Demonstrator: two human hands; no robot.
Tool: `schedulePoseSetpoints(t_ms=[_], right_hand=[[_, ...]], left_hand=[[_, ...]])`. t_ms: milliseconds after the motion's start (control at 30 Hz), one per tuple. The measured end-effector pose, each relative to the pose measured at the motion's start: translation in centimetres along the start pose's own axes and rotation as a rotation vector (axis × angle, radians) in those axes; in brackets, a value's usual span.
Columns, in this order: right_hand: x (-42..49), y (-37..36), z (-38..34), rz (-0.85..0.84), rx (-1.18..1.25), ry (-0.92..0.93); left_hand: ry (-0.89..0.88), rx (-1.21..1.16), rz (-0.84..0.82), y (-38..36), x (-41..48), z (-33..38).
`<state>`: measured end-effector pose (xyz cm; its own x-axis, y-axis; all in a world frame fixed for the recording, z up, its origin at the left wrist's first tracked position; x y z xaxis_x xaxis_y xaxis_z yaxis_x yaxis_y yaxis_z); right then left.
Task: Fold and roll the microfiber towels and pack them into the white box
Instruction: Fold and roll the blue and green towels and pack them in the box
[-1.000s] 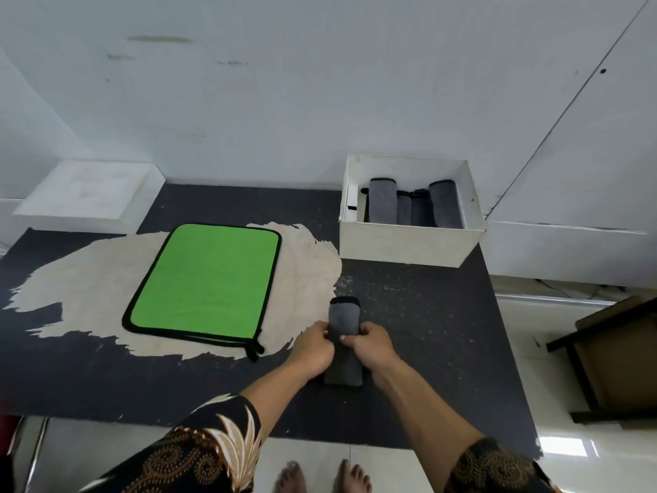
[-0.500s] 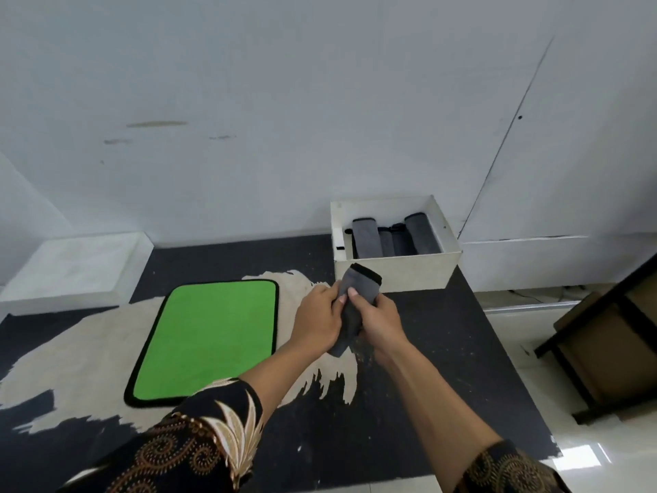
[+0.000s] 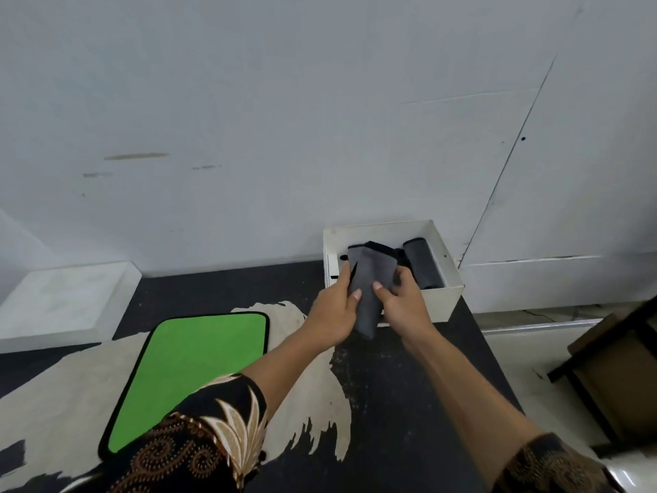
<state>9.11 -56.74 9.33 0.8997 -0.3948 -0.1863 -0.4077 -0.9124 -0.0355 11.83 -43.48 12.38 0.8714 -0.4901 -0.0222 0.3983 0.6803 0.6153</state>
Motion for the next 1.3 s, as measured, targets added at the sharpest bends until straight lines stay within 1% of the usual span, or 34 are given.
schedulePoseSetpoints(t_ms=[100, 200, 233, 300, 400, 467, 500, 567, 600, 667, 733, 867, 1033, 1200, 1233, 1300], right_hand=[[4.9, 1.8, -0.7, 0.099, -0.033, 0.02], [10.5, 2.6, -1.3, 0.097, -0.04, -0.027], [12.2, 2.5, -1.1, 0.079, -0.061, -0.048], [15.2, 2.0, 0.0, 0.036, -0.134, -0.108], [18.2, 0.1, 3.0, -0.08, -0.245, -0.221], [19.4, -1.8, 4.2, -0.159, -0.289, -0.232], [19.8, -2.8, 4.5, -0.19, -0.264, -0.232], [20.5, -4.6, 5.4, -0.247, -0.207, -0.26], [20.7, -5.3, 5.9, -0.267, -0.242, -0.275], [21.0, -6.0, 7.4, -0.298, -0.473, -0.291], [21.5, -6.2, 8.2, -0.288, -0.701, -0.243], [22.2, -6.9, 8.0, -0.232, -0.911, -0.137], [21.7, -6.7, 7.3, -0.119, -0.988, -0.011], [20.3, -6.8, 5.6, -0.051, -1.146, 0.195], [20.1, -6.9, 5.3, -0.056, -1.157, 0.202], [19.8, -7.0, 5.7, -0.089, -1.135, 0.109]], left_hand=[[0.057, 0.049, -0.157, -0.8, 3.1, -0.1], [0.11, 0.144, -0.178, -0.2, 6.5, -0.1], [0.129, 0.18, -0.157, 0.2, 7.4, -0.3], [0.19, 0.205, -0.057, 0.8, 8.4, -1.1], [0.27, 0.155, 0.156, 1.8, 8.3, -3.2], [0.3, 0.119, 0.273, 2.5, 7.5, -5.0], [0.315, 0.098, 0.312, 2.8, 7.0, -5.8], [0.329, 0.075, 0.351, 3.1, 6.2, -7.0], [0.34, 0.079, 0.357, 3.2, 5.9, -7.4], [0.369, 0.099, 0.36, 3.1, 5.2, -8.2], [0.392, 0.108, 0.366, 3.1, 4.7, -8.8], [0.439, 0.116, 0.362, 3.1, 3.5, -9.8], [0.475, 0.135, 0.369, 3.6, 2.6, -10.9], [0.479, 0.142, 0.35, 3.5, 2.2, -11.0], [0.475, 0.141, 0.345, 3.5, 2.2, -11.0], [0.472, 0.143, 0.333, 3.4, 2.1, -11.1]])
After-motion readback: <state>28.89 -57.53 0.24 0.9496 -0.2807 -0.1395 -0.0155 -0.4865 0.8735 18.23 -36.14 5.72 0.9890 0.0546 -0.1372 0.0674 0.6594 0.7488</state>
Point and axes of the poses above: each hand's wrist, its own x-axis towards the middle knuckle, its own y-axis out of the back of the hand, z = x × y, the point moved 7 cm from there along x, towards the middle knuckle, and after that the axes turned 2 degrees about -y, right-handed, at the moved point
